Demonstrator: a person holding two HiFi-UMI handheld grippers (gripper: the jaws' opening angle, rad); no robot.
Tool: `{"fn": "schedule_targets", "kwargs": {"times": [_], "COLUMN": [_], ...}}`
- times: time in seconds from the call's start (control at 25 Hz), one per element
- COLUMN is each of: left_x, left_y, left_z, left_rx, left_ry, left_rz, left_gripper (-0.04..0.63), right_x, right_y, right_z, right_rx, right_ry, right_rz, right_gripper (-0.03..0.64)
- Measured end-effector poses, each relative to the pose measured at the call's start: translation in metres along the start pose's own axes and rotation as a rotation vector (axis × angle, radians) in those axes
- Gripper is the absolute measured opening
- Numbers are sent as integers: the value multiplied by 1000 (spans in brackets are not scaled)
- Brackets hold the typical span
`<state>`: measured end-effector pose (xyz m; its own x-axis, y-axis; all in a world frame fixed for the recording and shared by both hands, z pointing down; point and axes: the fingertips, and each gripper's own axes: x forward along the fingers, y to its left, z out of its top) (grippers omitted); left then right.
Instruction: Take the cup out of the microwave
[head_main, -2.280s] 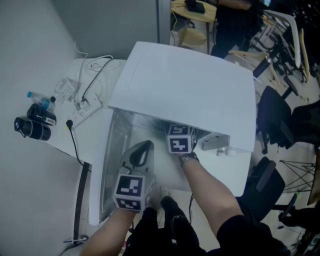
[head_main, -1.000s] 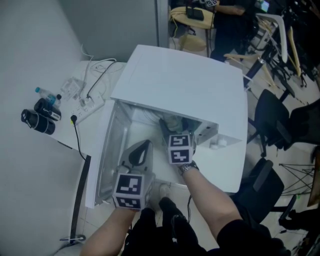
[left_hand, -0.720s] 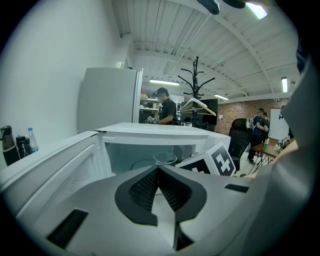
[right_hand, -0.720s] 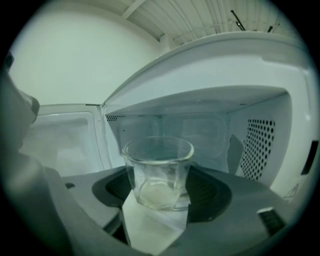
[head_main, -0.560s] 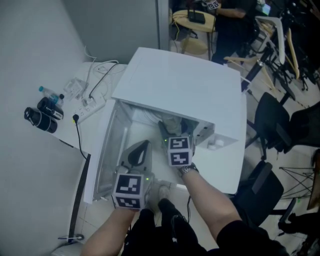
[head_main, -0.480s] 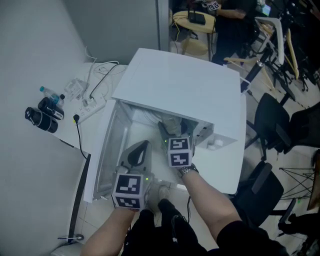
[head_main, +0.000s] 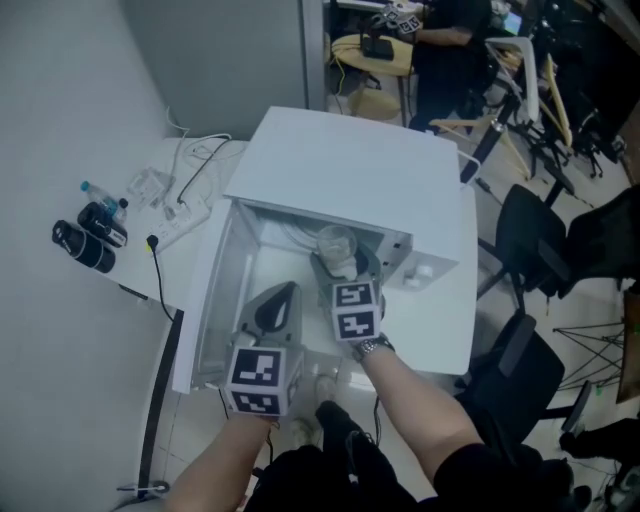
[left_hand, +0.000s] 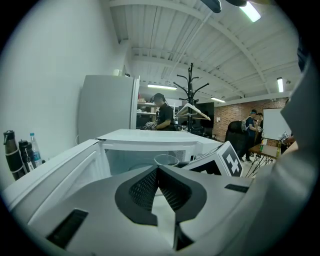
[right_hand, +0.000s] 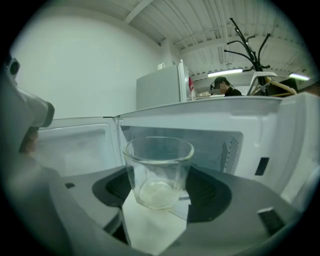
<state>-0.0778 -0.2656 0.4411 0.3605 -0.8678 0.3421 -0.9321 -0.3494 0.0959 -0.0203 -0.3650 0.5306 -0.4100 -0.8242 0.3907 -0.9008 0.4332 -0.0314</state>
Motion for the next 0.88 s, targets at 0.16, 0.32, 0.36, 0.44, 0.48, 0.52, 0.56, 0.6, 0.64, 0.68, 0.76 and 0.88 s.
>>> {"fn": "schedule_targets", "kwargs": {"times": [0.16, 0.32, 0.36, 0.44, 0.48, 0.52, 0.56, 0.6, 0.64, 0.68, 0.76, 0.88], "left_x": [-19, -41, -46, -56, -62, -67, -73, -78, -83, -89, -99, -115], "left_y": [-4, -6, -7, -9, -10, -12, -13, -14, -15, -16, -18, -22], "left_z": [1, -1, -1, -2, -2, -2, -2, -2, -1, -1, -1, -2], "left_rx": [10, 14, 16, 21, 25, 28, 32, 36, 40, 44, 53, 61], "left_ry": [-19, -32, -35, -42, -46, -50, -54, -58, -63, -67, -75, -85], "left_rz": [-18, -33, -36, -44, -48, -52, -56, -61, -66, -71, -80, -92], "left_gripper": [-2, -2, -2, -2, -2, -2, -3, -2, -3, -3, -2, -3], "right_x": [-19, -39, -43, -53, -58, -63, -68, -74, -79, -85, -96, -113], "right_y": [7, 17, 19, 24, 26, 28, 30, 33, 35, 38, 43, 50], "right_z": [2, 5, 6, 8, 9, 10, 11, 13, 14, 16, 18, 19], "right_rx": [-6, -9, -8, -4, -2, -1, -1, 0, 1, 3, 5, 3], "right_ry": [-7, -17, -20, -27, -30, -33, -38, -42, -46, -50, -56, -62], "right_rz": [-16, -32, -34, -39, -41, -44, -47, -49, -52, -56, -60, -68], "right_gripper": [347, 347, 347, 347, 347, 347, 347, 347, 347, 347, 347, 347]}}
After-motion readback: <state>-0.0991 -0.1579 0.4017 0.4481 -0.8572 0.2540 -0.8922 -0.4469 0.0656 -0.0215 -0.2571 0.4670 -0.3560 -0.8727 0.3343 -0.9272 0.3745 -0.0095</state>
